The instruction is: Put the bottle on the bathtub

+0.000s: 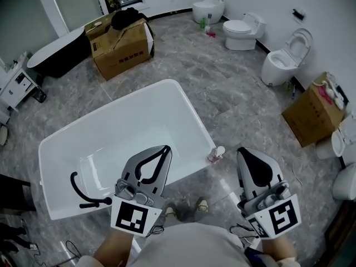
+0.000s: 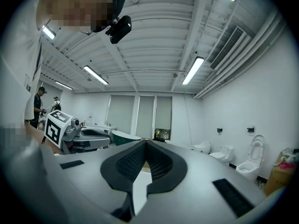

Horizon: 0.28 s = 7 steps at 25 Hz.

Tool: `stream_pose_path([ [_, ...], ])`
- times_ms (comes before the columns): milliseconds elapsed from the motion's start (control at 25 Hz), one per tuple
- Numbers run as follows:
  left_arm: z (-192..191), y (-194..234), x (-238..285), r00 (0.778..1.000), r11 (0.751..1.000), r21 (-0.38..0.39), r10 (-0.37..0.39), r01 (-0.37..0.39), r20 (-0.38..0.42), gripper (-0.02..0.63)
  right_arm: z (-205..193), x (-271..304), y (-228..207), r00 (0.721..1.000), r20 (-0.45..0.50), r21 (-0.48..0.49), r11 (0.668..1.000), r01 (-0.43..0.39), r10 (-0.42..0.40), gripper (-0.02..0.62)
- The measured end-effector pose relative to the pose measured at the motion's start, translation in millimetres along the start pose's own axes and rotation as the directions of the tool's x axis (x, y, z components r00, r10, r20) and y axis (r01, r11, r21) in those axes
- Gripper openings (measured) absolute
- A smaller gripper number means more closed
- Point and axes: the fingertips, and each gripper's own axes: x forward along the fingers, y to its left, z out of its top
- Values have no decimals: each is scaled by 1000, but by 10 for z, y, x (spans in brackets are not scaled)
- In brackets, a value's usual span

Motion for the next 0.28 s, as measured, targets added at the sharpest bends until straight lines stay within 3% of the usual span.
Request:
stream_pose_path([
  [280, -35, -9, 3, 1000, 1000, 8, -20, 20, -3, 18, -9, -8, 15, 1000, 4, 0, 1000, 6, -6, 26],
])
